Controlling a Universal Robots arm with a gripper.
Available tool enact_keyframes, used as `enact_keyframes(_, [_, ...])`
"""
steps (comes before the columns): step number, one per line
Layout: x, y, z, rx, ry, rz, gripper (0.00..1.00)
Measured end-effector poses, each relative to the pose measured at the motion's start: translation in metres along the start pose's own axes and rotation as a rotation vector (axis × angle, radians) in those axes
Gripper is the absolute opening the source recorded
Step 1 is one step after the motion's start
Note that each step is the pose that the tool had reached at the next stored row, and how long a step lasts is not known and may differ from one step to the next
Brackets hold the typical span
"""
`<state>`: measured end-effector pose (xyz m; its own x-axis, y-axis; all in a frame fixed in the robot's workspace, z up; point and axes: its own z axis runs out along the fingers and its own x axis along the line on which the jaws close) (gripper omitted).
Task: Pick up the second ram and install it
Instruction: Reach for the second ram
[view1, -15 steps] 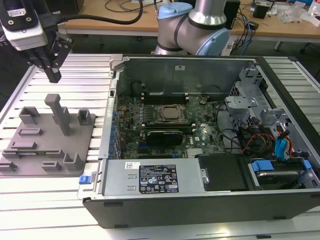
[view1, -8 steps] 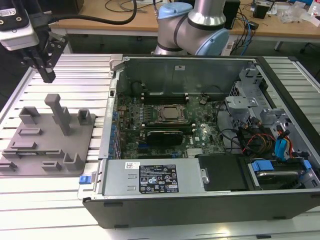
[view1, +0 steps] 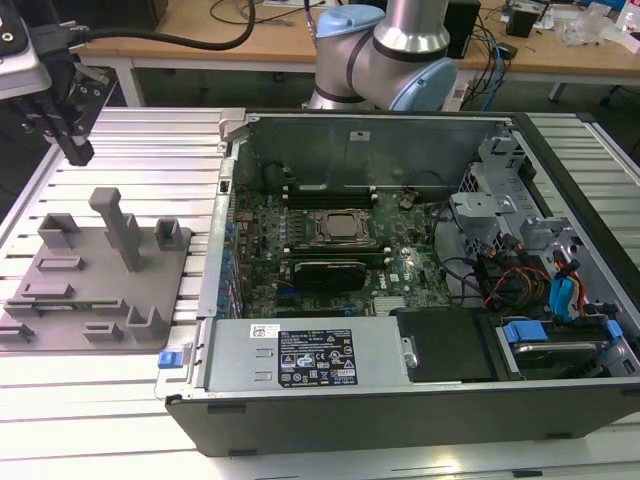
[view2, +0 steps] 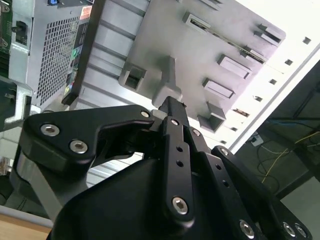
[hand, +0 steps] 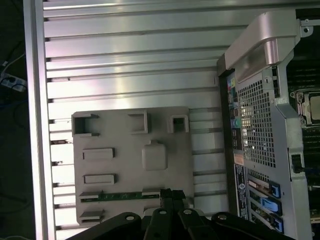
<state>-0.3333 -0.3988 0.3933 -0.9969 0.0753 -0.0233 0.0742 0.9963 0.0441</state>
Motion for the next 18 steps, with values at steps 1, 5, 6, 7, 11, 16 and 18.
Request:
enact_keyframes(1, [0.0037, -0.0003, -0.0001, 0.0, 0.0, 0.0, 0.08])
enact_keyframes(5, [0.0166, -0.0012, -0.0002, 0.0, 0.0, 0.0, 0.08])
enact_keyframes(6, [0.02, -0.0015, -0.0002, 0.0, 0.0, 0.0, 0.08])
enact_keyframes(7, [0.0231, -0.0017, -0.0003, 0.0, 0.0001, 0.0, 0.08])
enact_keyframes(11, [0.0336, -0.0025, -0.0002, 0.0, -0.0001, 0.0, 0.08])
enact_keyframes(16, [0.0503, -0.0038, 0.0008, -0.0001, 0.0, 0.0, 0.08])
enact_keyframes(18, [0.0547, -0.0042, 0.0009, 0.0, 0.0, 0.0, 0.08])
